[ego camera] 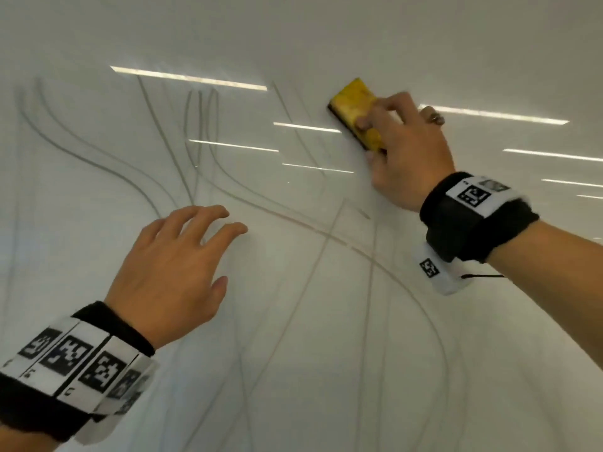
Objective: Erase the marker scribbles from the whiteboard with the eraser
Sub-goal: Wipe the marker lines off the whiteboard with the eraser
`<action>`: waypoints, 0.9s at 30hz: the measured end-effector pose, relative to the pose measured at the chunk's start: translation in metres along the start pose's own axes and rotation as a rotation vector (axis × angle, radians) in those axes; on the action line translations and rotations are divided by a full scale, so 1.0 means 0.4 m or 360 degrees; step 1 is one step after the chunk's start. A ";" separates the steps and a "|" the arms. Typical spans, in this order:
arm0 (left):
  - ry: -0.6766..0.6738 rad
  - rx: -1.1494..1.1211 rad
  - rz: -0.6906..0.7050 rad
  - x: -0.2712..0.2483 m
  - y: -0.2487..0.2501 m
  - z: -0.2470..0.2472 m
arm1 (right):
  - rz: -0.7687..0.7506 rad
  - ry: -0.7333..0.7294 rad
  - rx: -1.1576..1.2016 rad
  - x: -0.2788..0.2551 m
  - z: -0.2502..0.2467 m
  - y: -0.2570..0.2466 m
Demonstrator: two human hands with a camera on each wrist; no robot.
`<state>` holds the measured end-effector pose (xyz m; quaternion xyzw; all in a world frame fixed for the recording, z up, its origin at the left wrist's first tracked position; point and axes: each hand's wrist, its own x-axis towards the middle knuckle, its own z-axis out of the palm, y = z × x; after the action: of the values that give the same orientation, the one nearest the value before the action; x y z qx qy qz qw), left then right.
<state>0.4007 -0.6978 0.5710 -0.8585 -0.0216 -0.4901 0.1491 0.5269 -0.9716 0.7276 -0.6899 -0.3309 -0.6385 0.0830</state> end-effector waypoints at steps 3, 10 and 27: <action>-0.0127 0.0040 0.0011 -0.007 -0.035 0.019 | -0.0514 -0.0252 0.0025 -0.133 0.064 -0.101; -0.0085 -0.0039 0.0199 -0.003 -0.094 0.017 | 0.0267 0.0038 -0.0080 0.093 -0.019 0.022; -0.0271 0.0042 0.0002 -0.028 -0.320 0.008 | 0.0342 -0.0006 -0.0159 0.202 0.027 -0.162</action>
<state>0.3740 -0.5736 0.5901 -0.8951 -0.0401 -0.4148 0.1585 0.4966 -0.8875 0.7814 -0.7259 -0.2228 -0.6403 0.1158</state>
